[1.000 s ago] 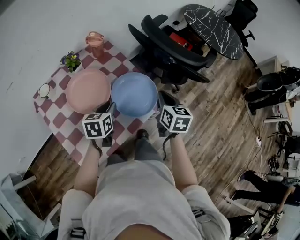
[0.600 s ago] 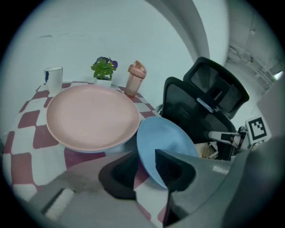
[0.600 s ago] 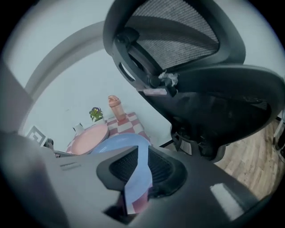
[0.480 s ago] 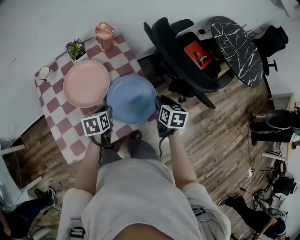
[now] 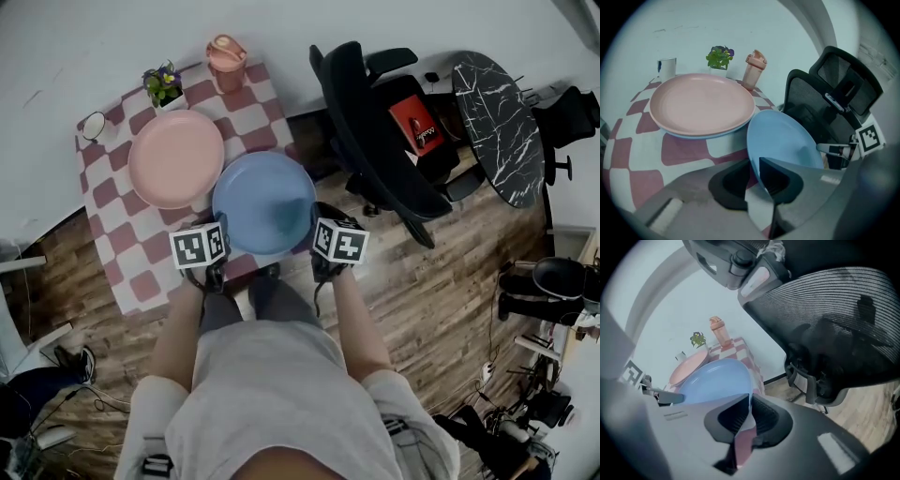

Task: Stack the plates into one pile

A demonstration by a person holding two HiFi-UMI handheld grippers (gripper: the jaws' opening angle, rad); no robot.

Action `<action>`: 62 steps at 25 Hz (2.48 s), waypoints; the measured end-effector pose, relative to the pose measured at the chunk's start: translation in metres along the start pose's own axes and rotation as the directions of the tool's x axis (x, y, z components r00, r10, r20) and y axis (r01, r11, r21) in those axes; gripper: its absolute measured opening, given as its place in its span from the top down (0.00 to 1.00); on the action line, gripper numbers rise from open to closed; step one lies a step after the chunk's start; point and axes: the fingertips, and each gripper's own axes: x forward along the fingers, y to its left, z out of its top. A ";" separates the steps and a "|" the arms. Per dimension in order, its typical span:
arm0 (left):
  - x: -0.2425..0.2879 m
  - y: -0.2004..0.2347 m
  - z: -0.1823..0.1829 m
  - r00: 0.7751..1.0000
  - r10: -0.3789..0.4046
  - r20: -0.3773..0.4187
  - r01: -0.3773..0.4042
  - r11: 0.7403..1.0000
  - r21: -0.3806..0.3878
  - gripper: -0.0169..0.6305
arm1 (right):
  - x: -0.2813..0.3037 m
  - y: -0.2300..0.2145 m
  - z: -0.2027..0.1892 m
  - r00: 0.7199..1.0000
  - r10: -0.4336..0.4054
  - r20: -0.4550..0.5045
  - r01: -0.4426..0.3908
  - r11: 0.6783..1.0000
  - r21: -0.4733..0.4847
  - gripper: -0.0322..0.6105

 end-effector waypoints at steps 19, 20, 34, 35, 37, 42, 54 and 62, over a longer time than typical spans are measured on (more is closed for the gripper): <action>-0.061 0.003 0.059 0.976 0.051 0.211 -0.051 0.999 -0.003 0.86 | -0.029 0.051 0.080 0.979 0.123 0.165 -0.112 0.991 -0.074 0.92; -0.066 0.008 0.059 0.974 0.061 0.219 -0.059 0.998 -0.017 0.86 | -0.027 0.058 0.082 0.977 0.137 0.162 -0.124 0.989 -0.086 0.92; -0.124 0.087 0.051 0.937 0.205 0.283 -0.153 0.969 -0.195 0.87 | 0.012 0.161 0.095 0.954 0.288 0.079 -0.263 0.936 -0.233 0.92; -0.126 0.092 0.053 0.936 0.209 0.284 -0.155 0.967 -0.201 0.87 | 0.016 0.167 0.097 0.954 0.292 0.074 -0.267 0.933 -0.240 0.92; -0.129 0.102 0.061 0.934 0.214 0.286 -0.159 0.966 -0.205 0.87 | 0.023 0.178 0.103 0.953 0.296 0.067 -0.271 0.929 -0.252 0.92; -0.127 0.127 0.082 0.935 0.226 0.275 -0.176 0.965 -0.195 0.86 | 0.046 0.199 0.117 0.955 0.294 0.043 -0.273 0.925 -0.263 0.92; -0.091 0.171 0.111 0.962 0.212 0.174 -0.184 0.969 -0.164 0.86 | 0.103 0.213 0.123 0.974 0.223 -0.042 -0.226 0.933 -0.279 0.91; -0.071 0.183 0.115 0.969 0.198 0.144 -0.173 0.970 -0.171 0.85 | 0.124 0.211 0.121 0.979 0.192 -0.072 -0.204 0.938 -0.279 0.91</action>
